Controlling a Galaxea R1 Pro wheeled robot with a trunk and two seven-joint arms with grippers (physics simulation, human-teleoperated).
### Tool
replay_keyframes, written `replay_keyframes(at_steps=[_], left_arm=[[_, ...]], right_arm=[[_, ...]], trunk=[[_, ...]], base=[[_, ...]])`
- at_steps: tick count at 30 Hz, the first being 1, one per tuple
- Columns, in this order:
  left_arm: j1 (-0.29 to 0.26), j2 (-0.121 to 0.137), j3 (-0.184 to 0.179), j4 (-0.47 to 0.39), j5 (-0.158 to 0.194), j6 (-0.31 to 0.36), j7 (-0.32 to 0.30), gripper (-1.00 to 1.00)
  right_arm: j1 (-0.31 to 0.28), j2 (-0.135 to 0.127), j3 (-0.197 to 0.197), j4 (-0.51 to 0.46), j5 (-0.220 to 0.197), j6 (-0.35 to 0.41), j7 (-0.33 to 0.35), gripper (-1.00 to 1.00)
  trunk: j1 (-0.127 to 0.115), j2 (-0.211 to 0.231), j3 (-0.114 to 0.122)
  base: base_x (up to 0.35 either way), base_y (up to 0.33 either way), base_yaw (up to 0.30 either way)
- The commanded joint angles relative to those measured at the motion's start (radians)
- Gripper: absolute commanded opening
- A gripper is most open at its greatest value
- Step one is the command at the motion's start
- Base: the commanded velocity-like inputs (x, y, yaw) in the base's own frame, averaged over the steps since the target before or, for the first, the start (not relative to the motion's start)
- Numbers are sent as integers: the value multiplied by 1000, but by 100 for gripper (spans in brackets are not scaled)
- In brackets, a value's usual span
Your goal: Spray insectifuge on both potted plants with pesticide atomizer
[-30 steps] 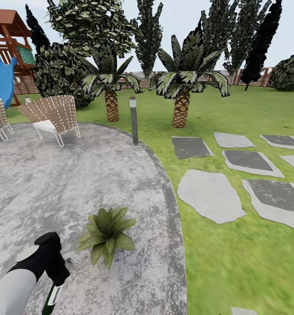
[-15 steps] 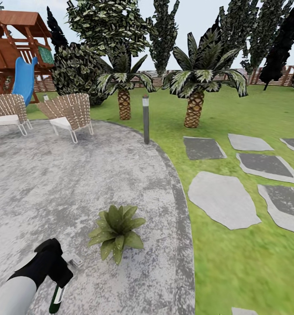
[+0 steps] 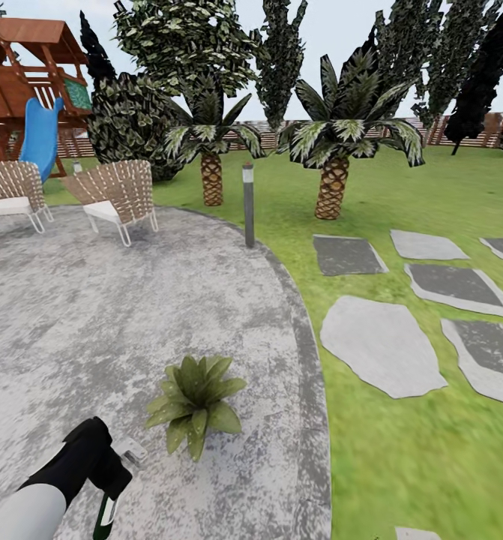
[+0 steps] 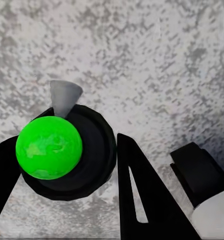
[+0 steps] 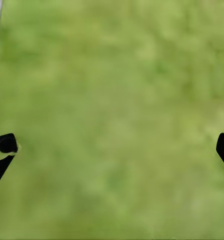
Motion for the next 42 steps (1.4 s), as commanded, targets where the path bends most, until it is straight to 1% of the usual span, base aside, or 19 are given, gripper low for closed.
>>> replay_keyframes(at_steps=[1,3,6,10,15,28,42], left_arm=[[3,2,4,-1,-6,6,-7,-100],[6,3,4,-2,-6,6,0,-100],[10,-2,4,-2,-5,7,46,-100],[11,-6,7,-2,-4,7,64,-100],[11,-7,34,-4,-4,7,65,-100],[12,-8,35,-7,-4,7,67,-100],[12,-7,36,-14,-4,7,67,-100]], right_arm=[[-1,0,-7,2,10,-4,-4,100],[-1,0,-7,2,10,-4,-4,100],[-1,0,-7,2,10,-4,-4,100],[-1,0,-7,2,10,-4,-4,100],[-1,0,-7,2,10,-4,-4,100],[-1,1,-7,2,10,-4,-4,100],[-1,5,-7,2,10,-4,-4,100]], trunk=[[0,0,-1],[0,0,-2],[0,0,-4],[0,0,-7],[0,0,-10],[0,0,-11],[0,0,-11]], base=[[41,-33,105],[22,-17,168],[5,-4,223],[1,-4,235],[20,-217,208],[129,-248,18],[2,-273,254]])
